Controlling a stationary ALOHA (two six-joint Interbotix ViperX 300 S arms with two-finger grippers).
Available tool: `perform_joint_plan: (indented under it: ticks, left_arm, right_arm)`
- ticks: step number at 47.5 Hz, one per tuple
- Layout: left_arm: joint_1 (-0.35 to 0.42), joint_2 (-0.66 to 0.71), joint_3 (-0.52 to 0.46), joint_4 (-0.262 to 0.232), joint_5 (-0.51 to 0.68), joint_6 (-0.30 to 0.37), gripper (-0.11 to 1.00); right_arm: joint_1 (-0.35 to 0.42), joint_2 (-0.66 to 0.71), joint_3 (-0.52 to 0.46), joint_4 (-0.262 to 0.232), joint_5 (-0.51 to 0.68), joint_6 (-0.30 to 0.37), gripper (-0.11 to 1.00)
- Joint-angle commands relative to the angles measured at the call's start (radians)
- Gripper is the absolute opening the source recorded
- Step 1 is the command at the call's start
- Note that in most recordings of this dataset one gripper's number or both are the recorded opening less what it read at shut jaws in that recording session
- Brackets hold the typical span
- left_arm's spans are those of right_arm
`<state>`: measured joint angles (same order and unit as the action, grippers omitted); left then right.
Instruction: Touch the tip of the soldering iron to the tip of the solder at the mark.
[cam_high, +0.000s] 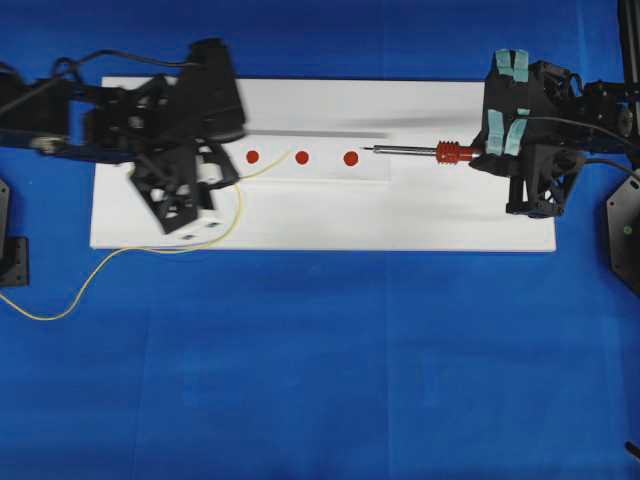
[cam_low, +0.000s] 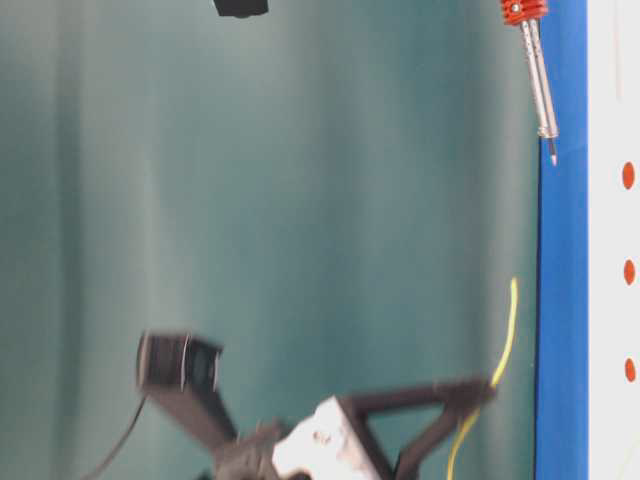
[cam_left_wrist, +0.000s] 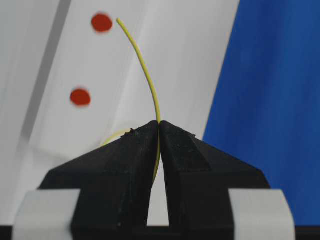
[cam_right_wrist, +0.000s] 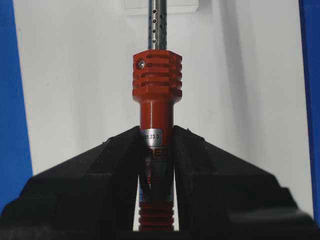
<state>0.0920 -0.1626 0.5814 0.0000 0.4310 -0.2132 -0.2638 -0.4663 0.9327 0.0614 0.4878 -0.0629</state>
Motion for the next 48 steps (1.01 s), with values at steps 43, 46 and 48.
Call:
perform_joint_plan:
  ticks: [43,46,48]
  left_arm:
    - [0.028,0.347,-0.245,0.002,-0.003,-0.012,0.03]
    - [0.025,0.348,-0.247,0.002,-0.003,-0.012,0.03]
    - [0.023,0.348,-0.247,0.002,-0.003,-0.012,0.03]
  right_arm:
    - [-0.012,0.031,-0.009,0.0,-0.018,0.002,0.06]
    - [-0.012,0.035,-0.012,-0.002,-0.018,0.002,0.06]
    - [-0.012,0.038,-0.012,-0.002,-0.018,0.002,0.06]
